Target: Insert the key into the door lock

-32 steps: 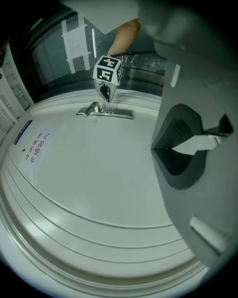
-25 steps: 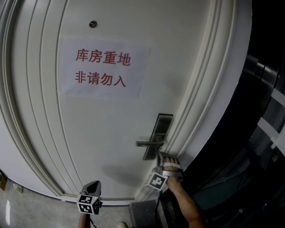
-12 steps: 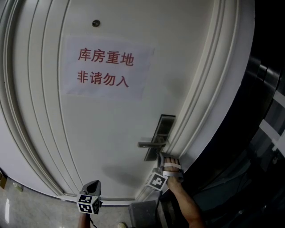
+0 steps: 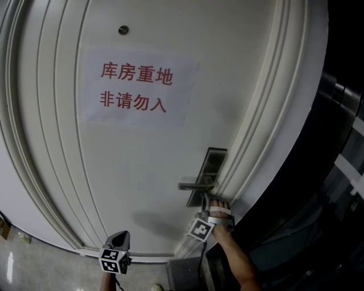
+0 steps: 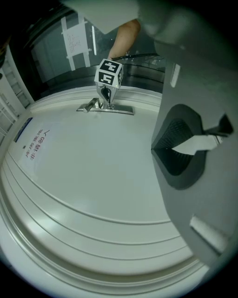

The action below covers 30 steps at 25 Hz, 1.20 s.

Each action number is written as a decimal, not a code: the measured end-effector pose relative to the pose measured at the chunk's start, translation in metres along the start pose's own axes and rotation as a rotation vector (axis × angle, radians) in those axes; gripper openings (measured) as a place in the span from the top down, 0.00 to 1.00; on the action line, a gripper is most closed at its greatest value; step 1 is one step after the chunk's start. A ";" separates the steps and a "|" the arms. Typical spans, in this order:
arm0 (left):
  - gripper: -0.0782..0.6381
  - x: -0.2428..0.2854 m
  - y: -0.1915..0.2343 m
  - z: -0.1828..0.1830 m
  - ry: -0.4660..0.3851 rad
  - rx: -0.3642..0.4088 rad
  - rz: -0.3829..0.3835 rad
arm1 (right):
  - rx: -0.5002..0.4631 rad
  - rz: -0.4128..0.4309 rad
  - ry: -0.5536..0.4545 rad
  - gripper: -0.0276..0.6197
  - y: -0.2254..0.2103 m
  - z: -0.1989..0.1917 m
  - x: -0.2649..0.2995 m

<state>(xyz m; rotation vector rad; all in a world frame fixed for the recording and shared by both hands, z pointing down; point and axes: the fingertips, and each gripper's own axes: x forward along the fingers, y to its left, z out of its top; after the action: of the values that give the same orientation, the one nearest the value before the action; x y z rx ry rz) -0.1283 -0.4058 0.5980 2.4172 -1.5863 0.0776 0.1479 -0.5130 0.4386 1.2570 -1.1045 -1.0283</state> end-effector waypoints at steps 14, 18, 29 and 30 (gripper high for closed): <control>0.89 -0.004 0.006 0.003 -0.006 -0.003 0.034 | 0.008 -0.009 -0.039 0.94 -0.001 0.002 0.003; 0.89 -0.007 0.003 0.002 -0.002 -0.001 0.035 | 0.015 -0.016 -0.061 0.94 -0.002 0.002 0.003; 0.89 -0.023 -0.001 -0.002 0.000 0.004 0.048 | 0.031 -0.033 -0.089 0.81 0.002 -0.001 -0.006; 0.89 -0.024 -0.001 -0.002 0.000 0.005 0.050 | 0.036 -0.030 -0.093 0.78 0.002 0.000 -0.008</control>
<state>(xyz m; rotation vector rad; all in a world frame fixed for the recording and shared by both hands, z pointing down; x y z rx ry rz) -0.1368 -0.3829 0.5953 2.3815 -1.6479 0.0905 0.1465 -0.5052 0.4400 1.2688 -1.1828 -1.1027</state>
